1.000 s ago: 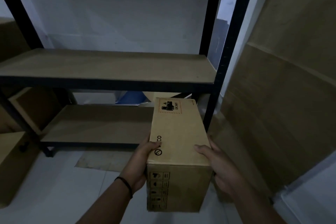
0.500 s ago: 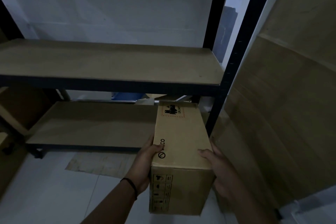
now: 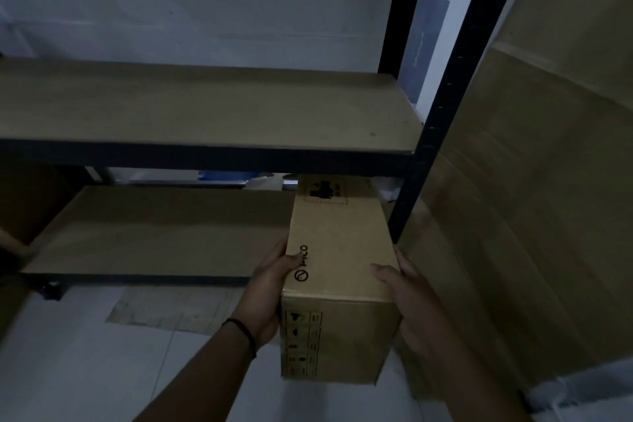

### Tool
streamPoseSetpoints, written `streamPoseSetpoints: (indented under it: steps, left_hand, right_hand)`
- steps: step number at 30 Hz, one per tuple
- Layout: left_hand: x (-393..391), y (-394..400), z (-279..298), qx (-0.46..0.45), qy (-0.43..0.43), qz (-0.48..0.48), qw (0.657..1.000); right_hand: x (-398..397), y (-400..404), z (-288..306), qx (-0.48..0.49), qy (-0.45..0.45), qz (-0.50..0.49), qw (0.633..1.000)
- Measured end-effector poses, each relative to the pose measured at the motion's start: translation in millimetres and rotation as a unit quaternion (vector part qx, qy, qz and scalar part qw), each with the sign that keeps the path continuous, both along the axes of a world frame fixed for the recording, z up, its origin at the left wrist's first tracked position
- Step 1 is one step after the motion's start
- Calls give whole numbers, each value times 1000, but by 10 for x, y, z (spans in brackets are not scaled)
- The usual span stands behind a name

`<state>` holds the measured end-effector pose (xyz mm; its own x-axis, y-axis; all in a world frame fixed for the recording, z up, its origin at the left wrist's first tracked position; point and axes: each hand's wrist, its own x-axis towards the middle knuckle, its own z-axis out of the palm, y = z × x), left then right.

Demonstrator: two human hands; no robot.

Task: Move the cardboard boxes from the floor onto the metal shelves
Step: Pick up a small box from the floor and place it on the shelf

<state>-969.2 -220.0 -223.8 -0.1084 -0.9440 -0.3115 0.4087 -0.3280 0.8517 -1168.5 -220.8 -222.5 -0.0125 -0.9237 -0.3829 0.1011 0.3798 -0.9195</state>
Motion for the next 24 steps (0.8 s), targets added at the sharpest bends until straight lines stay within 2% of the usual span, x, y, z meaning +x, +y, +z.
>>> streamPoseSetpoints:
  steps: [2, 5, 7, 10, 12, 14, 15, 19, 22, 24]
  left_hand:
    - [-2, -37, -51, 6, -3, 19, 1000]
    - [-45, -88, -162, 55, 28, 95, 994]
    - [-106, -84, -231, 77, 22, 127, 989]
    - [-176, -42, -242, 68, -14, 108, 992]
    - [-183, -24, -218, 66, -33, 98, 992]
    - [-164, 2, -195, 46, -65, 68, 994]
    - [-151, 17, -181, 28, -90, 47, 994]
    - [-136, 99, -146, -69, -236, -25, 969]
    - [-183, 205, -185, -156, -390, -58, 906]
    - [-210, 273, -251, -193, -431, -67, 879]
  right_hand:
    - [0, -7, -65, -4, 45, 1, 999]
    - [5, 26, -94, -31, 219, 26, 975]
    - [15, 99, -83, -46, 282, 71, 956]
    - [-30, 199, -125, -13, 316, 175, 933]
    - [-84, 195, -196, -10, 373, 240, 896]
    - [-111, 139, -252, -19, 428, 267, 863]
    - [-110, 113, -248, -23, 439, 265, 858]
    - [-125, 64, -258, -54, 420, 223, 878]
    - [-105, 82, -318, -73, 389, 173, 902]
    - [-77, 125, -358, -67, 381, 151, 910]
